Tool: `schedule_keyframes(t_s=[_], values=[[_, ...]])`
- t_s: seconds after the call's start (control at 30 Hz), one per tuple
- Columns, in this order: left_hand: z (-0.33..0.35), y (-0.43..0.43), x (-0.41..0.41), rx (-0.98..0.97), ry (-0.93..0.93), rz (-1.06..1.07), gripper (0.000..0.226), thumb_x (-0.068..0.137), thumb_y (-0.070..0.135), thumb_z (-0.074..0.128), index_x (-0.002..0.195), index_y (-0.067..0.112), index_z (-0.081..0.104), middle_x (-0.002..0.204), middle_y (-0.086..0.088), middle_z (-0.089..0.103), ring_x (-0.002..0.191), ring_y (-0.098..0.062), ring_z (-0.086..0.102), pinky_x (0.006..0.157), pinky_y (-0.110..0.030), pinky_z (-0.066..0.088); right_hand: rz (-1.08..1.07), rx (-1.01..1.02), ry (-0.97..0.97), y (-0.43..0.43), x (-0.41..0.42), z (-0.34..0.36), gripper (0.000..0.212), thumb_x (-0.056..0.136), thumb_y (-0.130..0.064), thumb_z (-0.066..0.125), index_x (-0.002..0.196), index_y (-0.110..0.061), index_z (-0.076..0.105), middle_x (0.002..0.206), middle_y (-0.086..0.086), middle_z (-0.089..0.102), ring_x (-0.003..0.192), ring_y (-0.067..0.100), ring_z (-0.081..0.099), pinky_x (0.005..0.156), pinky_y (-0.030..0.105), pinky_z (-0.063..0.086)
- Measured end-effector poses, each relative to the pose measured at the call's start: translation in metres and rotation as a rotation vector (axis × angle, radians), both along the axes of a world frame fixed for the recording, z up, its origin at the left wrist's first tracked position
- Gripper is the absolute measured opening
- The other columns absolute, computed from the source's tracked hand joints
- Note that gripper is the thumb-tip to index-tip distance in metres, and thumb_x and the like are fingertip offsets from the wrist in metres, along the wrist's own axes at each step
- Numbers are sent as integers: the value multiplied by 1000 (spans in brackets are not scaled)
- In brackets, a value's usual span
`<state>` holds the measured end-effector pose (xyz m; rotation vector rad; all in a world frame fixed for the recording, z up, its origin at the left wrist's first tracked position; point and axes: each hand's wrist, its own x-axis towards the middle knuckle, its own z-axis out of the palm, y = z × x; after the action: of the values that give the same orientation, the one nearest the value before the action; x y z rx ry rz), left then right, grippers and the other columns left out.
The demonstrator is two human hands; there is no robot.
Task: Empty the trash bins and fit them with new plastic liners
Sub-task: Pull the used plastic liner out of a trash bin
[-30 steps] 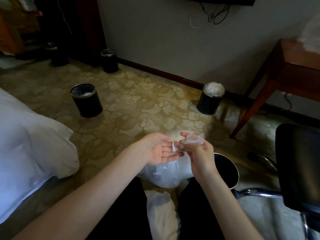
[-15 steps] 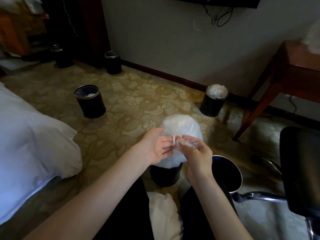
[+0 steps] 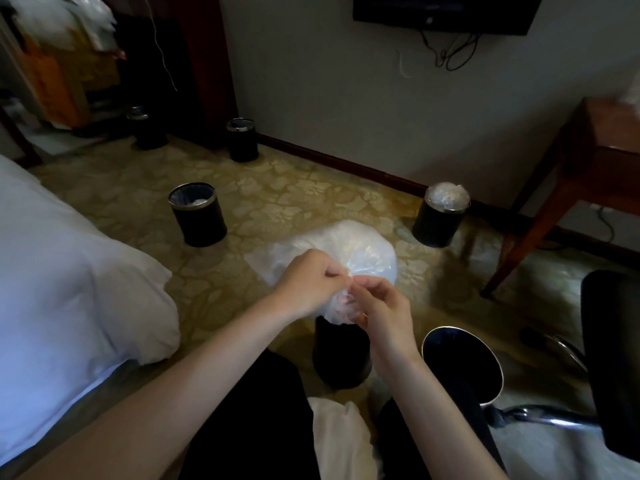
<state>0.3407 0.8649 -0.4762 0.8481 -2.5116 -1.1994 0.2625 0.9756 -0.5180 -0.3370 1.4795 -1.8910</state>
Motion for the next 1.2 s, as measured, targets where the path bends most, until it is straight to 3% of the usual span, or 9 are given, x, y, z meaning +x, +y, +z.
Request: schedule_keyframes(t_s=[0.07,0.17,0.3,0.4,0.6,0.73,0.9,1.07,1.2], values=[[6,-5,8,-76,43,39,20,90,17,67,78,3,75,76,-12,72,74,-14,66,72,-36,50,11,-12,53,-9,6,8,4,90,-4,66,94,-3,67,82,14,70,68,21,66,58,28,54],[21,-12,26,-163,131,160,16,86,21,73,99,13,79,99,1,76,92,-7,69,85,-27,54,54,-40,96,-26,16,23,7,89,-6,68,96,-3,69,85,16,69,70,22,64,60,30,53],[39,-20,50,-362,183,167,15,87,28,71,98,20,77,87,8,74,82,0,66,74,-18,52,136,-149,111,-44,26,38,8,89,-3,68,89,-10,71,75,5,69,55,11,62,50,21,50],[50,-24,61,-431,179,173,13,90,28,67,93,18,76,80,8,71,78,-3,64,69,-21,49,166,-189,93,-55,33,42,11,88,-1,67,88,-11,71,73,4,70,52,9,62,47,19,49],[42,-26,66,-597,78,253,20,93,30,63,106,20,75,103,0,70,101,-10,48,79,-21,38,175,-187,19,-63,46,37,9,89,-3,68,91,-11,72,79,12,69,55,13,60,48,19,49],[40,-24,66,-620,93,230,17,92,28,64,102,19,76,97,-3,70,102,-13,51,80,-27,46,165,-199,20,-61,48,36,11,90,0,64,92,-10,69,73,8,70,53,11,60,46,19,47],[46,-22,65,-639,127,153,13,90,26,67,90,18,77,78,10,67,77,-3,52,61,-9,34,154,-196,33,-56,47,40,10,91,0,62,98,-6,67,78,10,70,55,13,61,47,20,49],[52,-27,68,-474,214,93,15,86,27,73,95,16,78,85,7,74,77,0,67,70,-14,52,129,-203,72,-53,47,42,9,93,2,59,97,-4,64,68,6,66,50,13,60,46,22,49],[52,-26,66,-412,229,111,17,84,34,73,87,17,77,77,10,71,72,1,65,64,-12,48,110,-200,126,-49,46,42,9,92,4,58,97,0,64,63,11,61,46,16,58,45,24,49]])
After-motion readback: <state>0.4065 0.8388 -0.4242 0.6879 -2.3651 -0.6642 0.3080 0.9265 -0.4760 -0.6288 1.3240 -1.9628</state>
